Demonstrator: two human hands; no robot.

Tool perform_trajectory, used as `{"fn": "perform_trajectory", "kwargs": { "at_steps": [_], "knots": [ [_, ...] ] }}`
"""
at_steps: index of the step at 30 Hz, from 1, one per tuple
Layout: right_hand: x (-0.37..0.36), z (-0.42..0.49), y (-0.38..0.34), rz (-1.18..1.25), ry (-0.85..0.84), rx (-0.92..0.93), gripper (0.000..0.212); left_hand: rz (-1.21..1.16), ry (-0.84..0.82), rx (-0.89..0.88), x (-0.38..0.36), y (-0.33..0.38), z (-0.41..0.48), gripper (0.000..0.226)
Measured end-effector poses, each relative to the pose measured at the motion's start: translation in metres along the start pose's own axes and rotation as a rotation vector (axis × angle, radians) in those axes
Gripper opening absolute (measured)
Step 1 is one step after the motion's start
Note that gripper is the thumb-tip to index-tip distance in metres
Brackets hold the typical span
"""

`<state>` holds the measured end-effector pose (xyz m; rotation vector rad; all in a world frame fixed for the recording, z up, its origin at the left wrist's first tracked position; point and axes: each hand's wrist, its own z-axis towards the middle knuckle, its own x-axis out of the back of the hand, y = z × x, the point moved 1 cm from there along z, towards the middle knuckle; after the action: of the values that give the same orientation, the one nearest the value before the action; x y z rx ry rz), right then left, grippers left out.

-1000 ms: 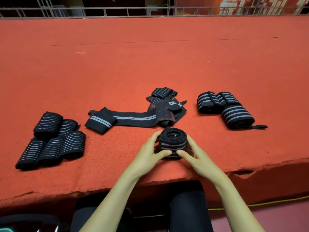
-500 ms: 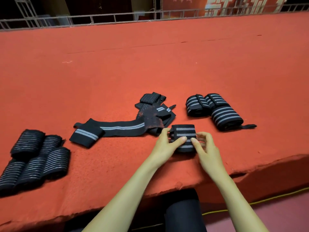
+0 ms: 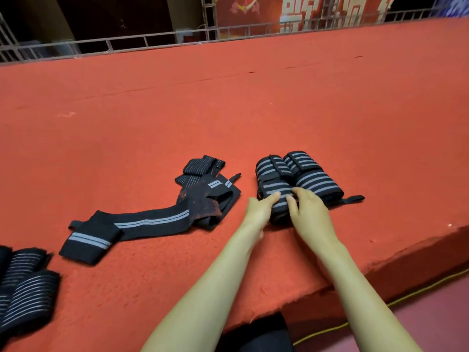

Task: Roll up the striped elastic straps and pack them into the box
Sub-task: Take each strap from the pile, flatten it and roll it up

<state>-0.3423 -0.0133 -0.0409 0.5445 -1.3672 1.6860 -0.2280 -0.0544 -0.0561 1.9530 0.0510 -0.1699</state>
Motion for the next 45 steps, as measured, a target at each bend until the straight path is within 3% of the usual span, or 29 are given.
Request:
{"fn": "perform_trajectory", "kwargs": {
  "at_steps": [6,10,14,18,20,25,30,35,42,45],
  "knots": [
    [0.003,0.007,-0.002,-0.165,0.103,0.085,0.026,-0.029,0.007,0.041,-0.009,0.002,0.021,0.087],
    [-0.001,0.014,0.006,-0.238,0.193,0.167,0.014,0.038,0.047,0.000,-0.008,0.001,0.022,0.081],
    [-0.003,0.011,0.012,-0.213,0.190,0.165,0.018,0.350,0.096,-0.210,0.002,-0.017,0.032,0.087],
    [0.000,0.009,0.016,-0.192,0.104,0.180,0.029,0.620,0.150,-0.523,0.008,-0.025,0.009,0.044],
    [0.003,0.008,0.020,-0.171,0.039,0.193,0.035,0.729,0.124,-0.696,0.007,-0.015,-0.020,0.038],
    [0.010,0.003,0.024,-0.160,-0.125,0.203,0.044,0.878,0.007,-0.654,0.010,-0.021,-0.036,0.050],
    [0.017,0.004,0.007,-0.204,-0.169,0.216,0.045,0.915,-0.090,-0.646,0.026,-0.005,-0.045,0.055],
    [0.007,-0.006,-0.032,-0.069,-0.217,0.441,0.043,0.894,0.029,-0.684,0.067,0.007,-0.058,0.046],
    [-0.034,-0.015,-0.095,-0.011,-0.344,0.542,0.042,0.832,0.307,-0.620,0.148,0.019,-0.062,0.047],
    [-0.055,-0.010,-0.115,-0.009,-0.410,0.538,0.051,0.856,0.344,-0.546,0.176,0.017,-0.058,0.051]
  ]
}}
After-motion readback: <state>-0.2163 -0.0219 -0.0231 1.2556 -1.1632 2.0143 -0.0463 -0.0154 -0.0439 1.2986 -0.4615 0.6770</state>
